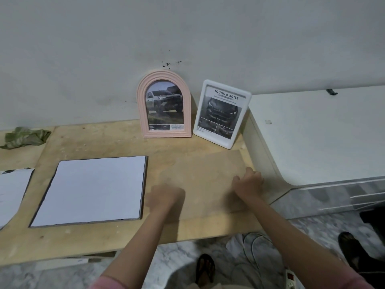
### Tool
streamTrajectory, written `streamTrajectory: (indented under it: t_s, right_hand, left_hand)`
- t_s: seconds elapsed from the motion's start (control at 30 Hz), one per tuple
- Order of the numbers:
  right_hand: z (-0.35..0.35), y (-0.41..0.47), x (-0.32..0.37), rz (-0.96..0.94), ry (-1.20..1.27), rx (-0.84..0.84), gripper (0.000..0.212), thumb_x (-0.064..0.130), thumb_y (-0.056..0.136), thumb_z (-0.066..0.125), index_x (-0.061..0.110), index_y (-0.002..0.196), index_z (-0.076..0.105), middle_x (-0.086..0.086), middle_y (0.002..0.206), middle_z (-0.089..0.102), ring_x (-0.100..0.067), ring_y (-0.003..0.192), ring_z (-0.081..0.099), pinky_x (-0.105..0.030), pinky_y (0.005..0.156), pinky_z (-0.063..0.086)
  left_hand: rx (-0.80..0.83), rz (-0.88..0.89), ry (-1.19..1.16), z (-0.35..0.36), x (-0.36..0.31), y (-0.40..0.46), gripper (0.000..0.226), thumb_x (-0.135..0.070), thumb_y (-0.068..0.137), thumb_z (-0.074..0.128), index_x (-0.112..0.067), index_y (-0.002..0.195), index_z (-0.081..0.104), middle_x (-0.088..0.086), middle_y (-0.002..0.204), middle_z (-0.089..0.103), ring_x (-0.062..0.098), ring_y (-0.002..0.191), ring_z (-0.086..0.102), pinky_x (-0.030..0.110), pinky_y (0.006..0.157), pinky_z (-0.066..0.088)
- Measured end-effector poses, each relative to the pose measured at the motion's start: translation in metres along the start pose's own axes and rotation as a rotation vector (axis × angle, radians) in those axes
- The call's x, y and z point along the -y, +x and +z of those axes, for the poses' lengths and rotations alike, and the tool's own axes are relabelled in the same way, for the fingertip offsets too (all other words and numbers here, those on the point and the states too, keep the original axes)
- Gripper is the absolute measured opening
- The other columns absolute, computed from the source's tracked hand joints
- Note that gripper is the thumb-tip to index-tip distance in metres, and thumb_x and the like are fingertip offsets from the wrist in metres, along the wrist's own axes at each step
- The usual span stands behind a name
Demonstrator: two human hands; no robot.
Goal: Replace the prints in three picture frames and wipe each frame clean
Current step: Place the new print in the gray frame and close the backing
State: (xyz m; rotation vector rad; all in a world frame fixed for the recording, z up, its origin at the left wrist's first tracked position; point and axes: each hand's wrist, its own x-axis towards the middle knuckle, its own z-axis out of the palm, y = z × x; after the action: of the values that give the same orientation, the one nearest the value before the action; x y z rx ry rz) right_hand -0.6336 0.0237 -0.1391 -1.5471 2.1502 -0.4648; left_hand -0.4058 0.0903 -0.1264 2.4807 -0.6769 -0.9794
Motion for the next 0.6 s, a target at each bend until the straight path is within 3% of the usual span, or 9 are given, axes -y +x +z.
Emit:
streamTrajectory:
  t_s: [0.07, 0.13, 0.23, 0.37, 0.6]
  right_hand:
    - [-0.002, -0.001, 0.001, 0.053, 0.032, -0.009, 0.048, 0.03, 0.068, 0.037, -0.005, 0.097, 0.053, -0.027, 0.103, 0.05, -0.036, 0.095, 0.048, -0.032, 0.072, 0.028]
    - [-0.005, -0.003, 0.0, 0.108, 0.025, -0.002, 0.035, 0.028, 0.08, 0.045, -0.002, 0.095, 0.052, -0.027, 0.108, 0.047, -0.036, 0.099, 0.046, -0.033, 0.075, 0.031]
    - [-0.007, -0.005, 0.001, 0.181, 0.053, -0.017, 0.037, 0.022, 0.085, 0.054, -0.002, 0.113, 0.052, -0.025, 0.118, 0.042, -0.039, 0.106, 0.043, -0.037, 0.083, 0.039]
    - [-0.008, -0.011, 0.013, 0.227, 0.203, -0.072, 0.044, 0.019, 0.085, 0.055, 0.001, 0.124, 0.049, -0.021, 0.126, 0.038, -0.041, 0.106, 0.048, -0.04, 0.09, 0.043]
    - [0.009, -0.026, 0.049, 0.167, 0.311, 0.038, 0.047, 0.021, 0.08, 0.053, 0.006, 0.124, 0.048, -0.015, 0.127, 0.035, -0.036, 0.113, 0.047, -0.041, 0.1, 0.041]
  left_hand:
    - [-0.031, -0.025, 0.016, 0.0, 0.0, 0.0, 0.044, -0.037, 0.082, 0.057, -0.006, 0.112, 0.057, 0.019, 0.117, 0.058, 0.034, 0.106, 0.055, 0.031, 0.076, 0.039]
    - [-0.049, -0.05, 0.011, -0.002, 0.0, 0.0, 0.04, -0.033, 0.083, 0.058, -0.005, 0.112, 0.056, 0.021, 0.121, 0.056, 0.037, 0.113, 0.051, 0.033, 0.081, 0.039]
    - [-0.071, -0.046, -0.057, -0.007, 0.004, 0.002, 0.031, -0.023, 0.08, 0.06, -0.005, 0.106, 0.061, 0.019, 0.118, 0.059, 0.038, 0.111, 0.053, 0.037, 0.092, 0.046]
    - [-0.115, 0.005, -0.187, -0.022, 0.007, 0.004, 0.031, -0.013, 0.081, 0.056, -0.007, 0.112, 0.056, 0.014, 0.121, 0.054, 0.035, 0.111, 0.052, 0.036, 0.088, 0.044]
    - [-0.188, 0.111, -0.219, -0.07, 0.015, 0.017, 0.027, -0.006, 0.081, 0.054, -0.006, 0.107, 0.055, 0.008, 0.106, 0.058, 0.027, 0.098, 0.054, 0.03, 0.074, 0.039]
